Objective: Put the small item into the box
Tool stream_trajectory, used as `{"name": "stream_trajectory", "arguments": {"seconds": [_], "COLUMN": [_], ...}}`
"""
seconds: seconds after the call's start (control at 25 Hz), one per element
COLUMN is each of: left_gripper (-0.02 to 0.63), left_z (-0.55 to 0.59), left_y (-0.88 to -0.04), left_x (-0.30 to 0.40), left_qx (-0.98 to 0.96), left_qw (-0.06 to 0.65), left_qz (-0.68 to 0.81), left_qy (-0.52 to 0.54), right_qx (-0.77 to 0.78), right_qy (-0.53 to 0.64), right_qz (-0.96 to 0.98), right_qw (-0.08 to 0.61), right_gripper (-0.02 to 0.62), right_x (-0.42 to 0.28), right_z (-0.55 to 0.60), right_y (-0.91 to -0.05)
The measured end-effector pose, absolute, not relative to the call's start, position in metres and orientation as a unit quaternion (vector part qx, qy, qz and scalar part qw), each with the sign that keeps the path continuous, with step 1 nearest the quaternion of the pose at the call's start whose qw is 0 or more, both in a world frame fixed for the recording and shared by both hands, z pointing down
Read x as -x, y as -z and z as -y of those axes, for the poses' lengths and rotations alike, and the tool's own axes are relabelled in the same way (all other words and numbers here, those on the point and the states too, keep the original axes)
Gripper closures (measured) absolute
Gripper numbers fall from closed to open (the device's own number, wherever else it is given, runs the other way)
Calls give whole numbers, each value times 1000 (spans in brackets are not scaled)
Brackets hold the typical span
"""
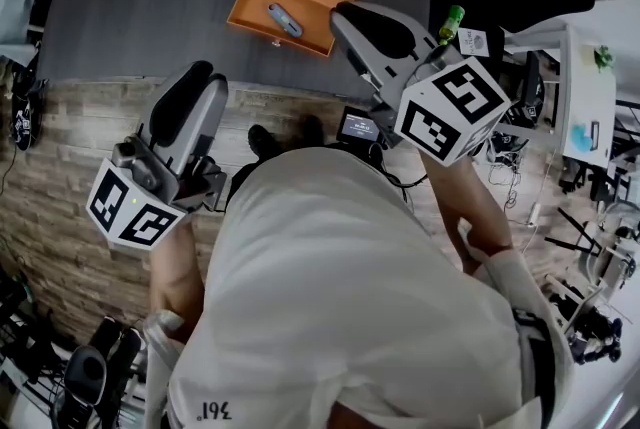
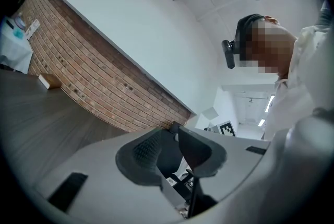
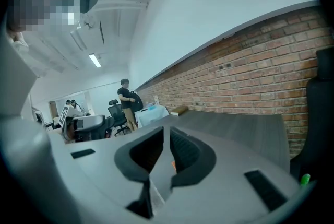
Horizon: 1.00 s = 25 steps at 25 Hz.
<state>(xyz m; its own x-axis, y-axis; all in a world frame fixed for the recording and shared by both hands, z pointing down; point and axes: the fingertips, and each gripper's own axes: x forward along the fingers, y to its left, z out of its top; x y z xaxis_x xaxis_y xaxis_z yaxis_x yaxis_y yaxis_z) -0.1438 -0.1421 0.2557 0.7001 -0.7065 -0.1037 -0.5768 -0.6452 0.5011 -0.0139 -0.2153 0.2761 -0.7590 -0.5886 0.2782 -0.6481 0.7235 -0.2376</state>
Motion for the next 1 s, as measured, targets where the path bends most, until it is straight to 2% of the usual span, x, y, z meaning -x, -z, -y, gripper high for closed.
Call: {"name": "stream_trajectory", "arguments": {"seconds": [0.52, 1.0], "left_gripper": [497, 497], "left_z": [132, 130], "left_y": [-259, -264], "left_x": [143, 138], "left_qx": [-894, -893], "left_qw": [221, 234], "left_qz": [361, 357], "left_qy": [146, 145], "right_qx": [-342, -335], "right_qy": [-143, -160], "right_qz": [925, 925], "right_qw": [89, 82], "right_gripper": [581, 583], "right_x": [6, 10], "right_z": [197, 195], "right_y": [-281, -284]}}
